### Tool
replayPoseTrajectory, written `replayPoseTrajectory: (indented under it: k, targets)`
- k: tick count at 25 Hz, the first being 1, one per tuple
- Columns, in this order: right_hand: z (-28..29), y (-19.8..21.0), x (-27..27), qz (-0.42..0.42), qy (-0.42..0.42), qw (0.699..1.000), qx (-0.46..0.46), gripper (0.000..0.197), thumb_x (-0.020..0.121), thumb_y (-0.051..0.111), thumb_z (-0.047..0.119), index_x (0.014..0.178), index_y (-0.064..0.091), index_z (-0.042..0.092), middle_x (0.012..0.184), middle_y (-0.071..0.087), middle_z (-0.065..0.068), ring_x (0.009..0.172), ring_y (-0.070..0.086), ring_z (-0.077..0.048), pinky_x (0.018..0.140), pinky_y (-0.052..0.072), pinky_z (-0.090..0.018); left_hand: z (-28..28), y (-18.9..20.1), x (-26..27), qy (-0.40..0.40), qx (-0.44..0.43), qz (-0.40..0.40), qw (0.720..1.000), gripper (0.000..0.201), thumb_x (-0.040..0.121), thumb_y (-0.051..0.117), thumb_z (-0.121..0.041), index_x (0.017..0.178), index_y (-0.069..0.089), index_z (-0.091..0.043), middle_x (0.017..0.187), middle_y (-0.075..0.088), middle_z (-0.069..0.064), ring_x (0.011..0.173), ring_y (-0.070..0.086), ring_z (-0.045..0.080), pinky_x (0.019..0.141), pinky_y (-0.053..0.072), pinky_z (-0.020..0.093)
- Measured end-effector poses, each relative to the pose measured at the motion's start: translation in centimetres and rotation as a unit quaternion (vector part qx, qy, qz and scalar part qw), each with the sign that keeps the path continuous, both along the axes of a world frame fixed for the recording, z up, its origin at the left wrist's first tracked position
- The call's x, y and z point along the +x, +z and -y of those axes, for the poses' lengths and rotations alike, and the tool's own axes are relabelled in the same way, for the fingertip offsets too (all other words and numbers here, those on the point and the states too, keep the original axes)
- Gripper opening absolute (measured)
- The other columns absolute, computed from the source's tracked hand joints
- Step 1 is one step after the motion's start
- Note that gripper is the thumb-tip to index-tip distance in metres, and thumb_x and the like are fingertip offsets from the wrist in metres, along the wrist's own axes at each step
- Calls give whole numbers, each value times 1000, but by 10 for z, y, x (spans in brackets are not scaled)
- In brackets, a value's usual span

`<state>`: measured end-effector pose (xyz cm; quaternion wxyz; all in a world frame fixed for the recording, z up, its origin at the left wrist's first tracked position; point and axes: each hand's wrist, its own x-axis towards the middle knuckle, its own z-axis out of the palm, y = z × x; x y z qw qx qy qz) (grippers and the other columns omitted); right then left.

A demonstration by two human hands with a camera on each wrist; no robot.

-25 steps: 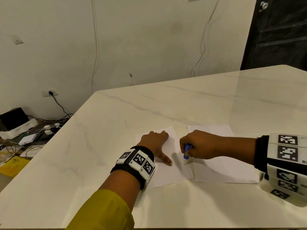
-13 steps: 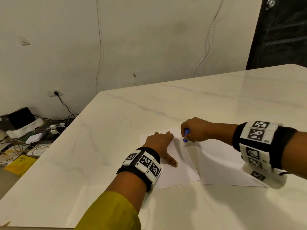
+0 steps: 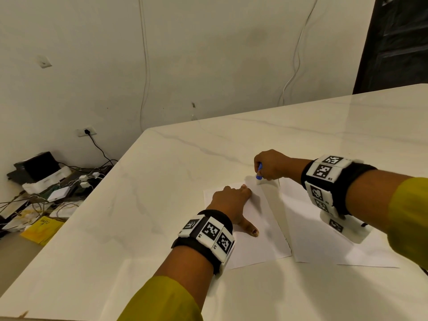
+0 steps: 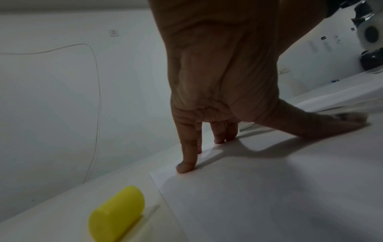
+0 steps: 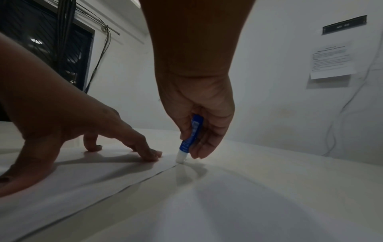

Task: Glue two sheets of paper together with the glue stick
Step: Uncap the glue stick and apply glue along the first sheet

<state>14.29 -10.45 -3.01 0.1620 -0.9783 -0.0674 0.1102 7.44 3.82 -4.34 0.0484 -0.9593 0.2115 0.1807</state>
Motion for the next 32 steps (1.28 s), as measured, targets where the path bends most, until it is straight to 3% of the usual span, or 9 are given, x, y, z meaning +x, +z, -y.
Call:
replayPoseTrajectory:
  k: [3,6,10,14,20,23,26,29,32]
  targets:
    - [-5,-2,8,19,-7,1000,-1,25,89,54,3,112,62,-2,121,63,-19,109,61,-33,87,51,-36,-1,-2,1,-2,-5,2,1000,96,65,78,-51,140,30,-15,140,45,9,122,45,31,97,42,42]
    - [-6,-3,12,35,-24,998,35,24,89,56,8,110,62,-2,121,63,-19,109,61,-33,93,51,-40,-3,-4,1,-8,-8,10,1000,97,65,77,-53,141,29,-17,144,42,6,123,44,30,96,41,42]
    - [1,5,-7,74,-135,957,247,29,92,55,34,87,56,6,87,70,-15,73,67,-28,69,55,-38,-7,-6,0,-13,-9,27,1000,99,66,74,-58,144,25,-21,153,32,2,126,43,30,94,40,40]
    - [21,7,-47,-79,-206,894,391,47,92,47,49,80,53,5,71,64,-14,59,61,-24,53,49,-29,-12,-10,-2,34,21,33,999,105,66,64,-71,147,21,-20,157,23,1,131,38,30,100,37,41]
    - [70,-18,-78,-182,-308,839,411,46,95,44,43,69,54,8,71,56,-7,57,45,-15,49,37,-22,0,-19,-30,137,-9,101,985,96,67,36,-87,122,53,-10,132,46,6,117,46,28,83,38,34]
    - [93,-21,-82,-175,-338,829,410,43,94,46,43,70,54,8,53,67,-9,43,62,-17,36,46,-16,2,-20,-38,154,11,120,981,91,70,27,-87,98,63,-8,116,52,8,93,54,26,71,36,31]
    - [118,-19,-83,-162,-346,846,372,45,93,46,47,73,55,8,53,70,-9,35,64,-14,40,50,-19,0,-21,-43,181,24,125,975,87,70,26,-87,81,59,-8,101,55,8,83,57,25,66,39,30]
    - [128,-13,-82,-123,-335,858,370,45,95,44,44,74,56,6,71,64,-11,52,62,-18,50,47,-24,3,-16,-47,183,24,150,971,77,71,30,-85,64,46,-10,67,45,1,62,52,17,51,32,24]
    - [124,-10,-77,-68,-315,872,370,46,96,43,42,71,58,6,72,62,-11,60,54,-21,56,42,-27,10,-6,-48,142,-15,192,971,65,79,37,-76,77,43,-12,60,39,-2,50,37,13,47,25,24]
